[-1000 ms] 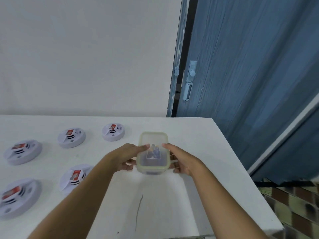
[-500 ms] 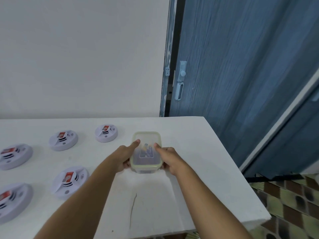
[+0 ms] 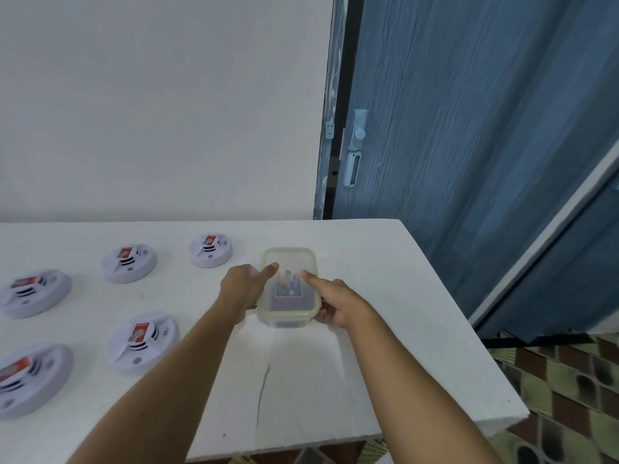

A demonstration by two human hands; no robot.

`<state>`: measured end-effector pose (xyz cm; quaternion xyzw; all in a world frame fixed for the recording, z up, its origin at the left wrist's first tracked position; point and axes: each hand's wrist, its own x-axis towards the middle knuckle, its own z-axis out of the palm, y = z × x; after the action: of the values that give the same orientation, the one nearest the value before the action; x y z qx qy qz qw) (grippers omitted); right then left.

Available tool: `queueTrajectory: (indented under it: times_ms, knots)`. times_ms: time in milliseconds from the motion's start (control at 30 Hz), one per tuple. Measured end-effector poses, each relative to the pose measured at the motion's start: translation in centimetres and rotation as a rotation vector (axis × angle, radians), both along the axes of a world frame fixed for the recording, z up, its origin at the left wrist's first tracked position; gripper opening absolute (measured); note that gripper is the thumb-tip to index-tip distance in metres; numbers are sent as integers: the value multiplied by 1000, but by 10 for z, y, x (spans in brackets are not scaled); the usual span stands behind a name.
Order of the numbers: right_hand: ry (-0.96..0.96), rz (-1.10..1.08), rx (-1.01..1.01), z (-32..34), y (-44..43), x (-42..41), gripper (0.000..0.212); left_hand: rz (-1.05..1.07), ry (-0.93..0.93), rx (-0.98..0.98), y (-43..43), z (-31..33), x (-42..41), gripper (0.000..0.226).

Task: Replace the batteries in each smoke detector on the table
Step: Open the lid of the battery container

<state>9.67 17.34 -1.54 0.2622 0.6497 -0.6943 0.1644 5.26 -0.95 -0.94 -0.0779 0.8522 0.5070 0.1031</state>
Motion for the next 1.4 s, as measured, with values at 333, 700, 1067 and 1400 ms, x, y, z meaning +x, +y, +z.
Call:
queueTrajectory:
  times_ms: [333,700,1067,1400]
  knots:
    - [-182,11,-147,2,10,-9,32,49,-4,56,3,2,3,51]
    - [-78,55,-9,10,13,-15,37,97,53,-88,6,4,10,56]
    - [70,37,36,14,9,-10,48,-555,727,-633,-5,22,46,33]
    - [78,66,21,22,19,-5,32,-647,564,-1101,14,44,72,61]
